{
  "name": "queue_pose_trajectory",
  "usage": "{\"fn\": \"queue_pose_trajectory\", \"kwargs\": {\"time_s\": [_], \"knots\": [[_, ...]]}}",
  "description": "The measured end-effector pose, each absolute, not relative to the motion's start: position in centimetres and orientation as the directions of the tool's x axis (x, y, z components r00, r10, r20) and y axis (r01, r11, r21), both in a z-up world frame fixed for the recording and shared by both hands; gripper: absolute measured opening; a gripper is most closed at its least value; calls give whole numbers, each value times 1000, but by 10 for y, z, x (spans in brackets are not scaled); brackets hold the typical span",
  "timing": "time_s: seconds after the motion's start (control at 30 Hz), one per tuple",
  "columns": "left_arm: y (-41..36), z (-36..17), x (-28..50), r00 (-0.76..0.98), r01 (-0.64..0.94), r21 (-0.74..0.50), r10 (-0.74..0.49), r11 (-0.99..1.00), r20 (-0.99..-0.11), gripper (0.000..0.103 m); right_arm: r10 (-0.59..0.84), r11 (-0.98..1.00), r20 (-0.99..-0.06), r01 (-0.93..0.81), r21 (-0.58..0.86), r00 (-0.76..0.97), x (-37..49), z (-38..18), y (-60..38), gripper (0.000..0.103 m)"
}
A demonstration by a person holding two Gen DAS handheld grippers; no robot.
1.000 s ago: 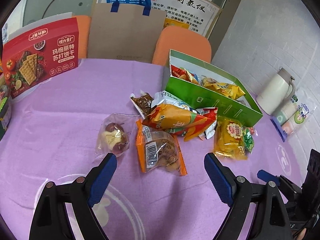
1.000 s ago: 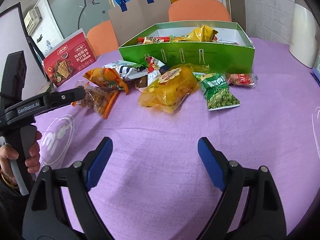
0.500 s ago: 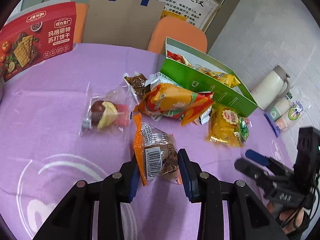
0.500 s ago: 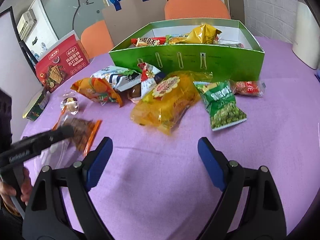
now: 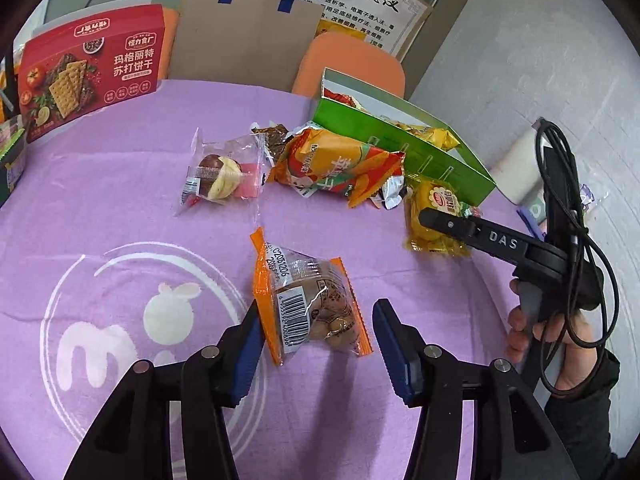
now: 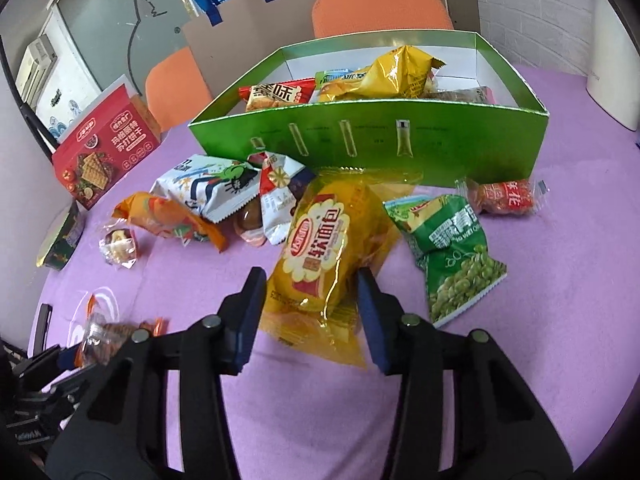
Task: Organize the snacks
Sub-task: 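Grasp the orange-edged clear nut bag with the left gripper while the right grasps the yellow bread packet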
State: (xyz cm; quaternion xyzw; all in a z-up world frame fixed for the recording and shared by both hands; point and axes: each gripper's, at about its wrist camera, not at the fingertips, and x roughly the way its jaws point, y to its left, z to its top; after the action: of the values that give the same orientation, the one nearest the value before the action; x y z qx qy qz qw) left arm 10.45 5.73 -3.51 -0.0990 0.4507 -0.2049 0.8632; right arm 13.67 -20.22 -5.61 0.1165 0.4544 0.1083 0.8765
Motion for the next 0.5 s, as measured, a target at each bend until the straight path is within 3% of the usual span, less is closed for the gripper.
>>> {"fn": "queue_pose_trajectory", "kwargs": {"time_s": [0.23,0.5], "knots": [[55,-47,108,474,246,-385,-457,889,-752,60,338,941,-780,-187,282,526,88,-50,-205,47],[58,-45,109,466,205,-421,-466,884,-752,59,320,947,-766,-160,279,558,84,-41,-205,64]]}}
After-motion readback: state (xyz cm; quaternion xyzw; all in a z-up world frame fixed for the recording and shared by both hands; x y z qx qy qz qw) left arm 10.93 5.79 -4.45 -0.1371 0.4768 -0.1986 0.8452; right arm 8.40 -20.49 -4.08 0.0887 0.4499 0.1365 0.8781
